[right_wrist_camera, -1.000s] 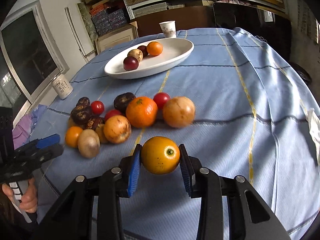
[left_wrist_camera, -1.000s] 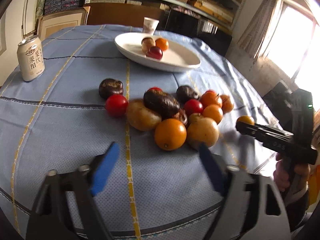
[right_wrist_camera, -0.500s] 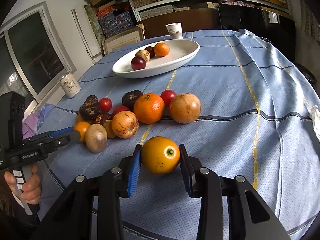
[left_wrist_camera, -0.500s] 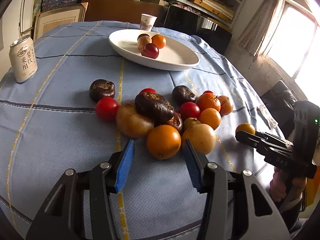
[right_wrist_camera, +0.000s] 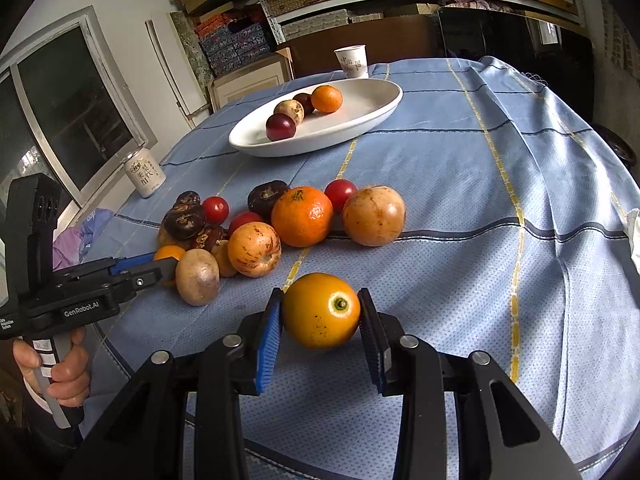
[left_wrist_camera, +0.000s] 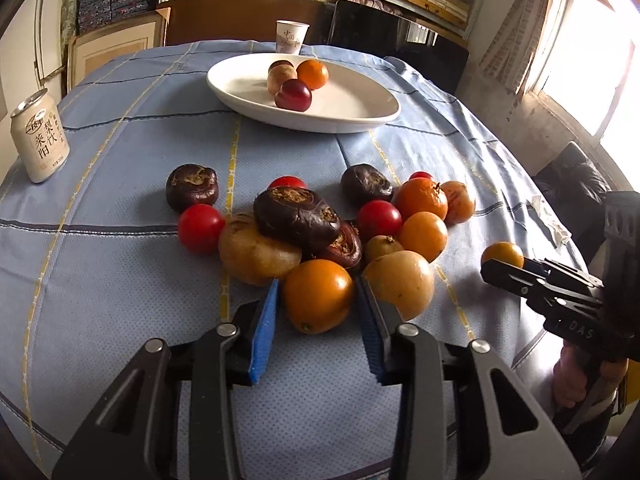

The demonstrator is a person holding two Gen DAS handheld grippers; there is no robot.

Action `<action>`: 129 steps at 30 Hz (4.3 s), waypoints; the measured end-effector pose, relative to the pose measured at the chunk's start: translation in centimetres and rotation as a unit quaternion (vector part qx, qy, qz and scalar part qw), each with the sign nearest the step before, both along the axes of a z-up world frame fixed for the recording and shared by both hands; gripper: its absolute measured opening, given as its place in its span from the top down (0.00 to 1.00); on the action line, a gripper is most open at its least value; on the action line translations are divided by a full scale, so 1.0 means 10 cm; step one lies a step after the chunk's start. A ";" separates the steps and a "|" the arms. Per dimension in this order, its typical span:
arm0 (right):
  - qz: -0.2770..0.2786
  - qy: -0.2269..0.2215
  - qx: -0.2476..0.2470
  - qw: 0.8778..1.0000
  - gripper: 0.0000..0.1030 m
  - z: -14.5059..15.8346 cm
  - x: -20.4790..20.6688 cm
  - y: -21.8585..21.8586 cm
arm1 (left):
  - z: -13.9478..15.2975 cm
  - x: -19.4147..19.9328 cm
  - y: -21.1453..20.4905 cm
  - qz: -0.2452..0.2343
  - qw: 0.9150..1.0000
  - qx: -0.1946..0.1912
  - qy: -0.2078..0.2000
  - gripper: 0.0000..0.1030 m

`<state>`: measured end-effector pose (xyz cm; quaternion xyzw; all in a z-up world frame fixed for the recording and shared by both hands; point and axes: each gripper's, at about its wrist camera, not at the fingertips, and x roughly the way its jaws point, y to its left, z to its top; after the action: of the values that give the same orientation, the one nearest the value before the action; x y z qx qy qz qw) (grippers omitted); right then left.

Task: Organize fruits
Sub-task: 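Grasp a yellow-orange fruit with the right tool while the left tool grasps a small orange, then place both held fruits on the white plate and open both tools, then grasp a yellow-orange fruit with the right tool while the left tool grasps a large tan fruit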

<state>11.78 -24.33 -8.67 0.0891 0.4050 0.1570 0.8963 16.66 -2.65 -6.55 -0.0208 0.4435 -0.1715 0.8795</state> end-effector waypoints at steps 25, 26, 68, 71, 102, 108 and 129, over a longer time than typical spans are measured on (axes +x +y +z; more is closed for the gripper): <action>-0.010 0.011 0.004 1.000 0.64 -0.03 0.02 -0.01 | 0.07 -0.25 0.11 0.013 0.999 -0.025 -0.029 0.64; -0.010 0.008 -0.001 1.000 0.64 -0.02 0.01 0.00 | 0.10 -0.29 0.12 0.007 0.999 -0.029 -0.034 0.64; 0.073 0.074 -0.088 0.991 0.64 0.17 1.68 0.63 | 0.78 1.34 0.25 0.032 0.995 -0.055 -0.073 0.64; 0.067 0.122 -0.063 0.988 0.64 0.03 1.77 0.67 | 0.76 1.31 0.32 0.036 0.995 -0.064 -0.070 0.64; -0.039 -0.054 -0.060 0.996 0.12 0.72 0.92 0.24 | 0.93 0.89 0.39 0.056 0.992 -0.019 -0.115 0.05; 0.010 -0.023 -0.125 0.992 0.12 0.37 0.24 0.31 | 0.59 0.18 0.39 0.056 0.992 0.021 -0.113 0.04; 0.055 0.003 -0.169 0.984 0.40 0.05 0.16 0.65 | 0.17 -0.39 0.25 0.022 0.993 0.045 -0.109 0.05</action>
<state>13.43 -17.85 -8.18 -0.0853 0.4328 0.1347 0.8873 12.76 -0.14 -4.88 0.0279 0.3515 -0.1332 0.9263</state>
